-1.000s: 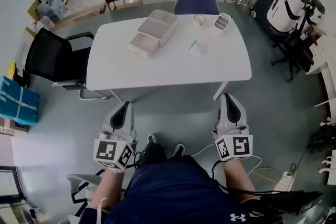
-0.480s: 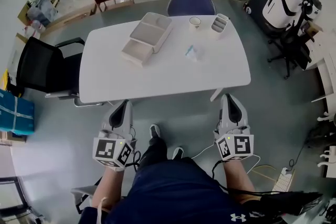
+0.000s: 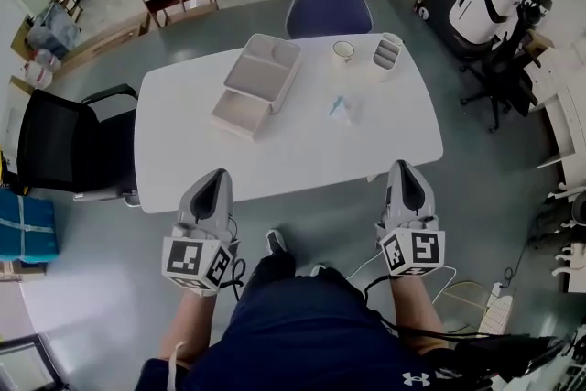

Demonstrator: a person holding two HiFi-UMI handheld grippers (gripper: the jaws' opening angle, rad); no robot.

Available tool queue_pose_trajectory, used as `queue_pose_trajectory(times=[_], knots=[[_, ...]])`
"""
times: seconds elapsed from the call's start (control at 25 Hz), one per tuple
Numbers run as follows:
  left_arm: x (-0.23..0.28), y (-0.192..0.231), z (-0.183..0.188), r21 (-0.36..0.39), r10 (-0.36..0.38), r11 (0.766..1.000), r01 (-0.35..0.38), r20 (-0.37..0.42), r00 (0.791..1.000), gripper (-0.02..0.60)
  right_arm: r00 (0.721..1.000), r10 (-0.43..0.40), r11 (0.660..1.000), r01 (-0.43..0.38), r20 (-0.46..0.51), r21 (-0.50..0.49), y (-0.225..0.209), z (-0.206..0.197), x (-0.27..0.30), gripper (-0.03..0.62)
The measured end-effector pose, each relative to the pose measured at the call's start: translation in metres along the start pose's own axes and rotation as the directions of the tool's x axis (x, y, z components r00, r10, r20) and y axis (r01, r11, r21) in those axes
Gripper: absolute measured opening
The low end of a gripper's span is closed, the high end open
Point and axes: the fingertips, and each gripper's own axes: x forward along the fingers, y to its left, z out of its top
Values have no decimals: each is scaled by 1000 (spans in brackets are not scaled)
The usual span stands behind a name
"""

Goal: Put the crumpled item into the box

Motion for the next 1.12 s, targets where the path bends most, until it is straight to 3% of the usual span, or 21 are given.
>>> queue_pose_trajectory(times=[0.48, 0.72, 0.92, 1.12], knots=[[32, 70, -3, -39, -58, 998, 58, -14, 998, 2, 995, -96, 995, 95, -28, -39, 19, 0, 48, 3], [51, 77, -10, -63, -72, 996, 70, -30, 997, 2, 985, -116, 992, 108, -131, -69, 11, -19, 70, 3], [67, 77, 0, -47, -47, 998, 45, -31, 998, 2, 984, -100, 994, 93, -145, -55, -8, -20, 96, 3], [81, 94, -5, -37, 31, 999, -33, -60, 998, 2, 982, -65, 996, 54, -178, -65, -27, -45, 142, 3]])
